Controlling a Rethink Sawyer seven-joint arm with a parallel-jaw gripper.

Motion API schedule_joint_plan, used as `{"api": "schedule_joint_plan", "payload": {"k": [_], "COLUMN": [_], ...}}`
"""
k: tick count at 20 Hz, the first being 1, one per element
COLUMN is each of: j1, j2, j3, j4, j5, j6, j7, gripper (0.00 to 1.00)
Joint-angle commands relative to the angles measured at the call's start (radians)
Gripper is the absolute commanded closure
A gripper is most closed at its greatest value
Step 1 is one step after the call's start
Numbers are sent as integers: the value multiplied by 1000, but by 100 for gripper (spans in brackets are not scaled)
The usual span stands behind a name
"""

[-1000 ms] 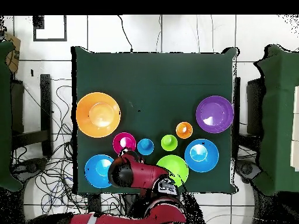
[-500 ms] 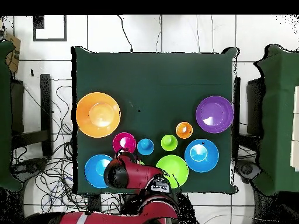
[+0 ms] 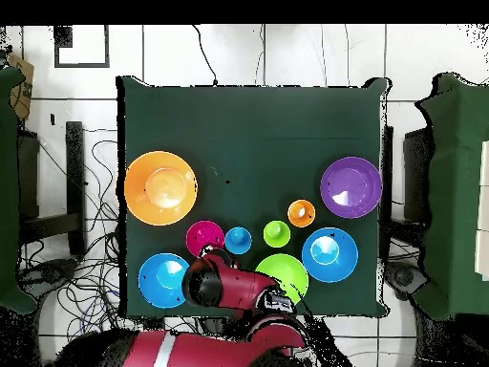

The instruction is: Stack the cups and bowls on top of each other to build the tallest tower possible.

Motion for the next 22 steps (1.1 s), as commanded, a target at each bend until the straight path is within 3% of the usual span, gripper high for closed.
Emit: {"api": "schedule_joint_plan", "payload": {"k": [1,6,10,11,12,22], "j1": [-24,7,-12,34,38,14], "j2": [64,92,68,89,89,-8], "j3": [79,77,74,79,81,110], "j4": [-83,-81,-57,-76,-76,-23], "j5": [-17,-3,-17,14,17,15], "j6": [-11,-49,-46,-47,-48,10], "j7": [96,119,118,132,134,143], "gripper": [0,0,0,0,0,0]}}
